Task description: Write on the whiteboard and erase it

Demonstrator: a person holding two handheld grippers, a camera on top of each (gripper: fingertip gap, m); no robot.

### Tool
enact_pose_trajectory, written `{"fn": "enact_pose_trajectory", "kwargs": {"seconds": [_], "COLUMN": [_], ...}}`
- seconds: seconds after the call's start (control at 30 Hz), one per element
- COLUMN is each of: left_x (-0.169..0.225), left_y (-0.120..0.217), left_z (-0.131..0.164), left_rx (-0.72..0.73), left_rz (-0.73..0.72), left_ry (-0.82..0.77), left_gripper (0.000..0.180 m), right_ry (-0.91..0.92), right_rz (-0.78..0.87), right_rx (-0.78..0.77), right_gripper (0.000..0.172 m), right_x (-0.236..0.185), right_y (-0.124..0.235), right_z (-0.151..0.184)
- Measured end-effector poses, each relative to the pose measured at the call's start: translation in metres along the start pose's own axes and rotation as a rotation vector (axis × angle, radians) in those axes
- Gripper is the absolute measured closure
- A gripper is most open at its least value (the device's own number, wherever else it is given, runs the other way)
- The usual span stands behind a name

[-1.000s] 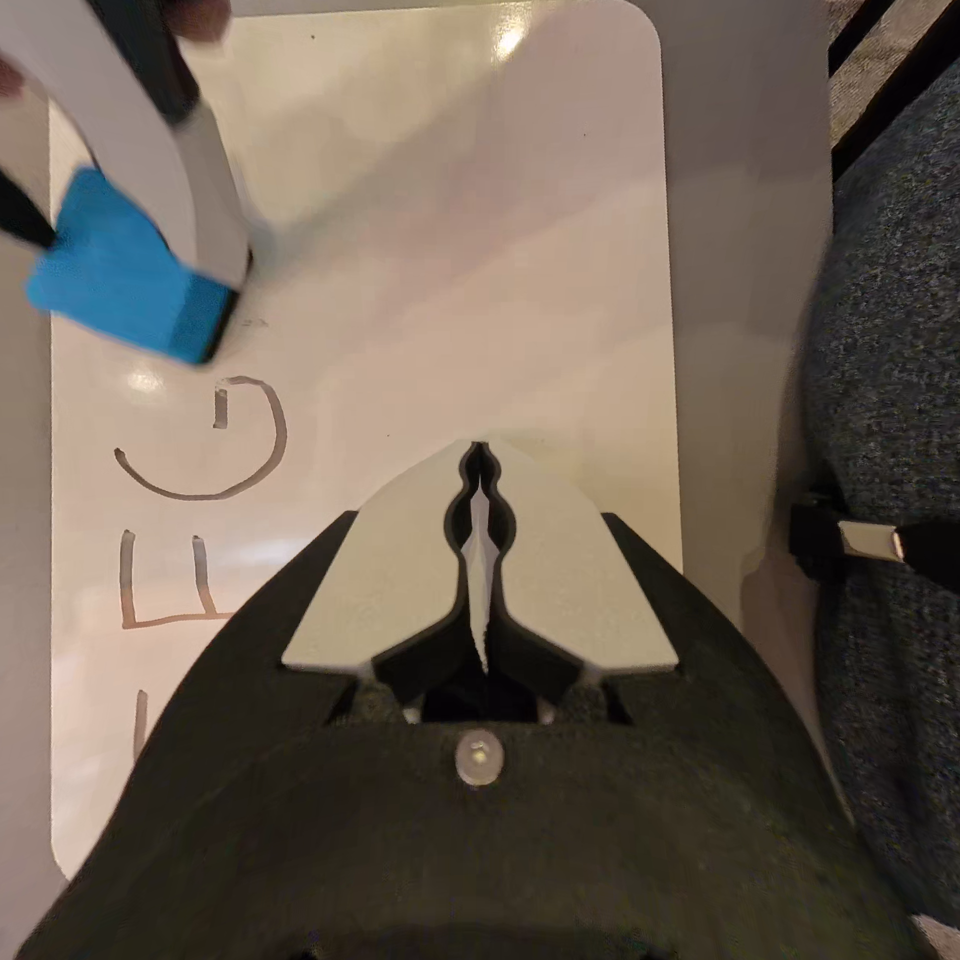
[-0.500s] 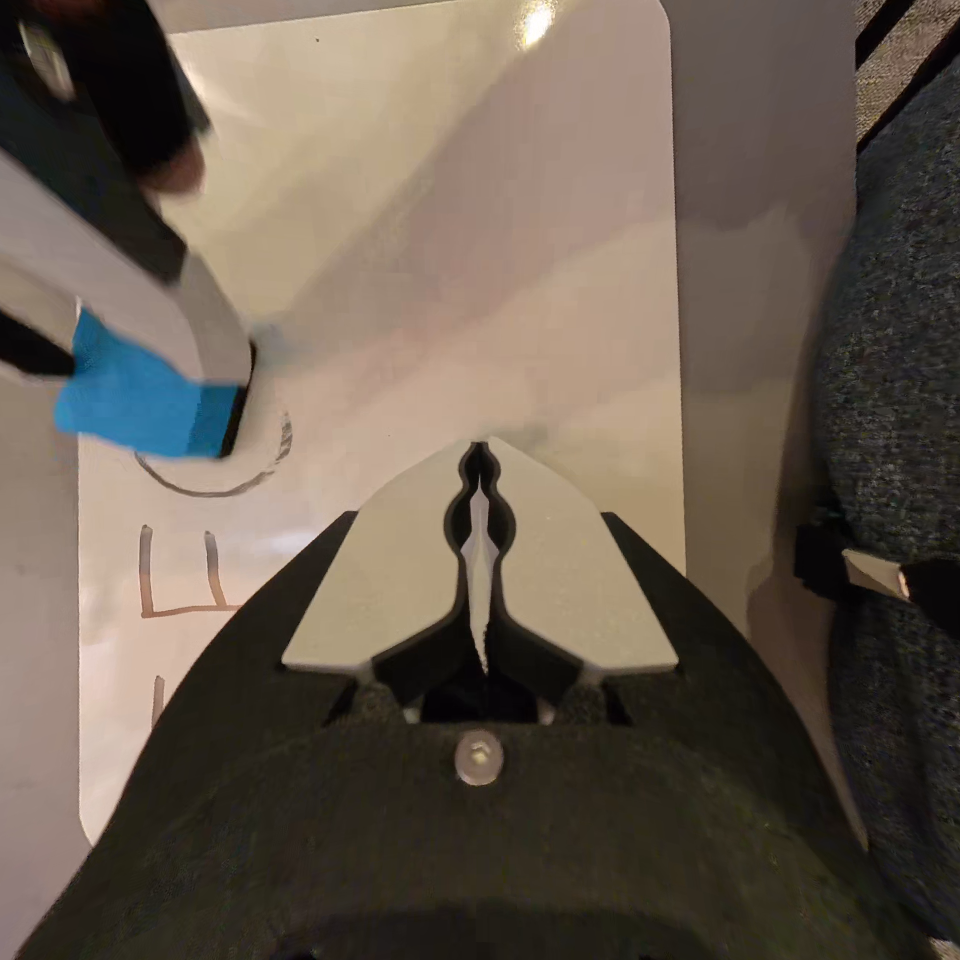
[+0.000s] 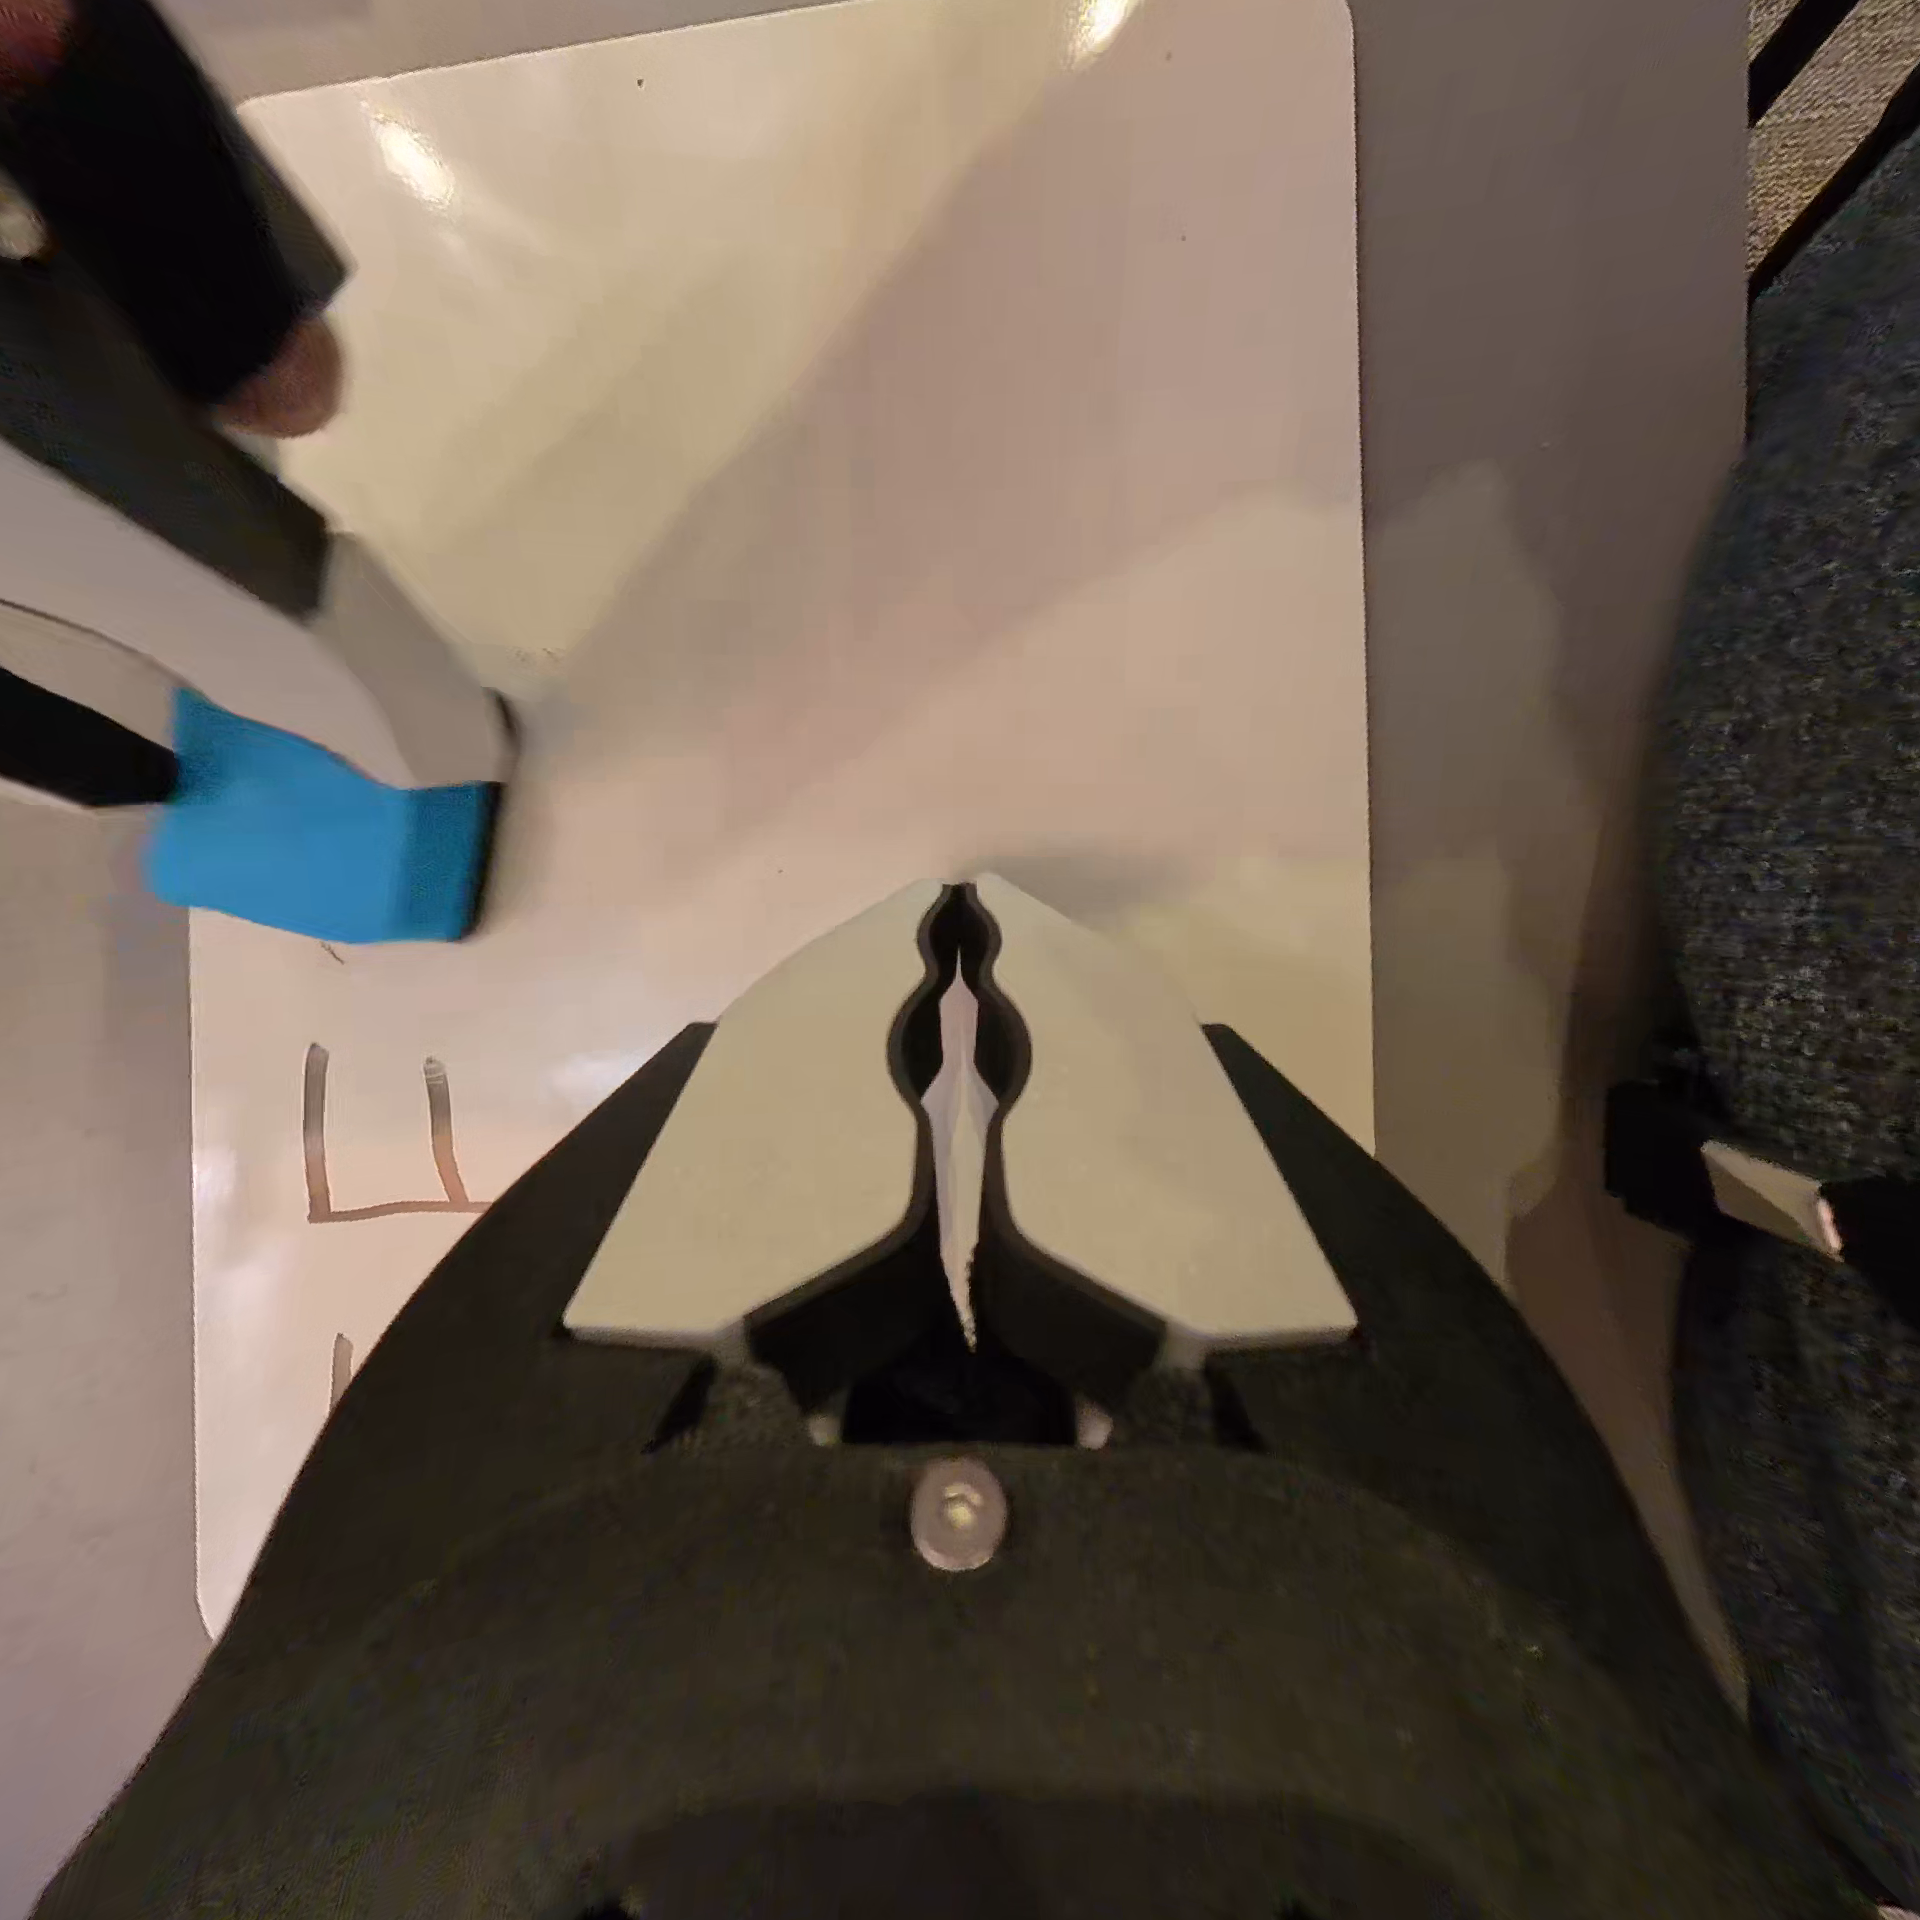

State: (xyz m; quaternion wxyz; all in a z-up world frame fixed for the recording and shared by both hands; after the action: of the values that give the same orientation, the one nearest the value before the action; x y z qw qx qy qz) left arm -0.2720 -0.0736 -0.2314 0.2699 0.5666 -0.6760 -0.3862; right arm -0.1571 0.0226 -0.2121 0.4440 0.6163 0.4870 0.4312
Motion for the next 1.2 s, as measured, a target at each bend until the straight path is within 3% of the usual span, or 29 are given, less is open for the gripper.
{"fn": "enact_pose_trajectory", "kwargs": {"seconds": [0.07, 0.1, 0.17, 0.23, 0.3, 0.37, 0.43, 0.53, 0.6, 0.7, 0.77, 0.83, 0.9, 0.97, 1.03, 1.1, 1.2], "left_x": [0.0, -0.001, -0.001, 0.0, 0.0, 0.0, 0.001, 0.002, 0.002, 0.003, 0.003, 0.003, 0.003, 0.003, 0.003, 0.004, 0.004], "left_y": [0.0, 0.0, 0.0, 0.0, 0.0, 0.0, 0.0, 0.0, 0.0, -0.001, -0.001, -0.001, -0.001, -0.001, -0.001, -0.001, -0.001], "left_z": [-0.001, -0.001, 0.0, 0.0, -0.001, -0.001, -0.001, -0.002, -0.002, -0.002, -0.002, -0.002, -0.003, -0.002, -0.002, -0.003, -0.002], "left_rx": [-0.009, -0.009, 0.004, 0.002, -0.01, -0.008, -0.007, -0.015, -0.016, -0.007, -0.003, -0.011, -0.011, -0.003, -0.008, -0.013, -0.007], "left_rz": [0.004, 0.008, 0.012, 0.001, -0.001, 0.0, -0.012, -0.026, -0.025, -0.038, -0.043, -0.046, -0.044, -0.044, -0.048, -0.05, -0.058], "left_ry": [0.001, 0.001, 0.007, 0.004, 0.0, -0.003, -0.009, -0.017, -0.02, -0.029, -0.028, -0.03, -0.029, -0.024, -0.025, -0.028, -0.03], "left_gripper": [0.179, 0.179, 0.179, 0.179, 0.179, 0.179, 0.179, 0.179, 0.179, 0.179, 0.179, 0.179, 0.179, 0.179, 0.179, 0.179, 0.179], "right_ry": [0.106, 0.131, 0.033, 0.01, 0.083, 0.108, -0.023, 0.096, 0.058, 0.107, 0.159, 0.083, 0.107, 0.203, 0.164, 0.1, 0.261], "right_rz": [-0.063, -0.019, 0.028, -0.034, -0.125, -0.027, 0.033, -0.051, -0.022, -0.011, -0.065, -0.041, -0.004, -0.068, -0.061, -0.005, -0.112], "right_rx": [0.047, 0.058, 0.037, 0.037, 0.076, 0.069, 0.102, 0.094, 0.041, 0.127, 0.098, 0.091, 0.121, 0.13, 0.077, 0.112, 0.113], "right_gripper": [0.118, 0.117, 0.117, 0.118, 0.118, 0.117, 0.117, 0.118, 0.118, 0.118, 0.117, 0.118, 0.118, 0.117, 0.118, 0.118, 0.117], "right_x": [-0.021, -0.021, -0.002, -0.002, -0.021, -0.017, 0.005, -0.013, -0.002, -0.006, -0.015, 0.001, 0.003, -0.019, -0.009, 0.004, -0.031], "right_y": [-0.002, -0.007, -0.007, 0.0, -0.001, -0.007, -0.011, -0.006, -0.005, -0.016, -0.012, -0.011, -0.018, -0.017, -0.012, -0.018, -0.014], "right_z": [-0.02, -0.031, -0.024, -0.002, -0.017, -0.033, -0.033, -0.024, -0.019, -0.054, -0.048, -0.039, -0.058, -0.064, -0.048, -0.059, -0.064]}}
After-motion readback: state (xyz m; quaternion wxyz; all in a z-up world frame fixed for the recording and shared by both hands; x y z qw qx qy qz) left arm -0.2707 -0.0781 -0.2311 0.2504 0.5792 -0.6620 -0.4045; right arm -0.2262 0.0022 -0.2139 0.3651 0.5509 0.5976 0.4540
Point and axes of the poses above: each gripper's, where its closed fingertips meet, y back along the fingers, z out of its underside, x = y × z across the jaws, the point moved 8 cm from there along y, back along the fingers, and after that the axes turned 5 degrees about y, right-handed, at the moved point
